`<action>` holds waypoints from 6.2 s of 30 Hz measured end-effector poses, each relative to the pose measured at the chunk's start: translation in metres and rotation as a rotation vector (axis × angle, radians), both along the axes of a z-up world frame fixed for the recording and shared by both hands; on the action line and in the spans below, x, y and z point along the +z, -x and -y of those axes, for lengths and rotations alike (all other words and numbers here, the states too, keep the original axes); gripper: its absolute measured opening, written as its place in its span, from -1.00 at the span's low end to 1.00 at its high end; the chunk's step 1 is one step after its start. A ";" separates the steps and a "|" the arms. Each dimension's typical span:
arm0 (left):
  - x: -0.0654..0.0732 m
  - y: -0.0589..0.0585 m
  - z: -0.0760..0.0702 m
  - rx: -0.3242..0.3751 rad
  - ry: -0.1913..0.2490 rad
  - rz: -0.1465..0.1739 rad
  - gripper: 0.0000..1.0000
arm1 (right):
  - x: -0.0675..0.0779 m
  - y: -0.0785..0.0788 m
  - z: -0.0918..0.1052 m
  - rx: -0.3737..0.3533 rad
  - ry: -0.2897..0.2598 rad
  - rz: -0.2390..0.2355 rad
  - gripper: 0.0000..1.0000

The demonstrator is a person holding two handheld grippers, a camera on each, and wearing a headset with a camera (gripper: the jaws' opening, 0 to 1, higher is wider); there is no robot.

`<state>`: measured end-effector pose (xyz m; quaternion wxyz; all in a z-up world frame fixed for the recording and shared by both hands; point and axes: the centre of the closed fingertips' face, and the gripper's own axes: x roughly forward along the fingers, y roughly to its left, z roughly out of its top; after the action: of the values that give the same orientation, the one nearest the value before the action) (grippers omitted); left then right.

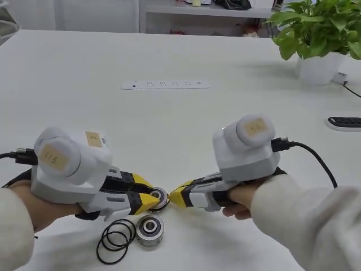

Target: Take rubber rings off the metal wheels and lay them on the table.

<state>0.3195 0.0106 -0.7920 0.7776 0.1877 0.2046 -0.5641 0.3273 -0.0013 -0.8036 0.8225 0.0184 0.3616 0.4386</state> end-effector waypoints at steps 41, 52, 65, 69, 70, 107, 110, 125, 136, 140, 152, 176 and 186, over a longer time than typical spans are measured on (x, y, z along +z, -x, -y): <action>-0.002 -0.001 -0.001 -0.003 -0.003 0.011 -0.73 | 0.015 0.005 -0.012 0.031 -0.061 0.008 -1.00; -0.002 -0.001 -0.001 -0.001 -0.006 0.014 -0.73 | 0.026 0.002 -0.016 0.028 -0.100 0.029 -1.00; 0.019 0.000 -0.003 -0.001 0.022 -0.004 -0.64 | 0.025 -0.001 -0.011 0.011 -0.087 0.037 -1.00; 0.038 0.000 -0.014 0.017 0.053 0.005 -0.49 | 0.028 -0.002 -0.011 0.004 -0.101 0.040 -1.00; 0.040 0.000 -0.015 0.017 0.055 0.005 -0.46 | 0.030 -0.002 -0.012 0.002 -0.106 0.043 -1.00; 0.053 0.083 -0.146 0.241 0.103 -0.058 0.54 | 0.044 0.041 -0.070 0.117 -0.166 -0.014 -1.00; 0.052 0.087 -0.144 0.243 0.118 -0.067 0.56 | 0.034 0.052 -0.075 0.158 -0.139 -0.037 -1.00; 0.044 0.106 -0.147 0.254 0.144 -0.116 0.55 | 0.010 0.064 -0.077 0.234 -0.016 -0.004 -1.00; 0.044 0.107 -0.145 0.252 0.147 -0.117 0.56 | 0.012 0.060 -0.074 0.231 -0.002 0.020 -0.99; 0.045 0.107 -0.144 0.251 0.147 -0.115 0.56 | 0.015 0.057 -0.072 0.217 -0.006 0.023 -0.97; 0.050 0.106 -0.145 0.272 0.162 -0.108 0.57 | 0.033 0.054 -0.074 0.245 0.006 0.093 -0.89; 0.062 0.109 -0.150 0.338 0.174 -0.085 0.70 | 0.094 0.046 -0.006 0.225 -0.013 0.201 0.07; 0.062 0.112 -0.153 0.382 0.162 -0.080 0.79 | 0.084 0.060 0.052 0.170 0.065 0.203 0.35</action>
<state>0.2073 0.1637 -0.7299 0.8742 0.0597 0.2210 -0.4281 0.2674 -0.0533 -0.7192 0.8149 -0.0834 0.2905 0.4945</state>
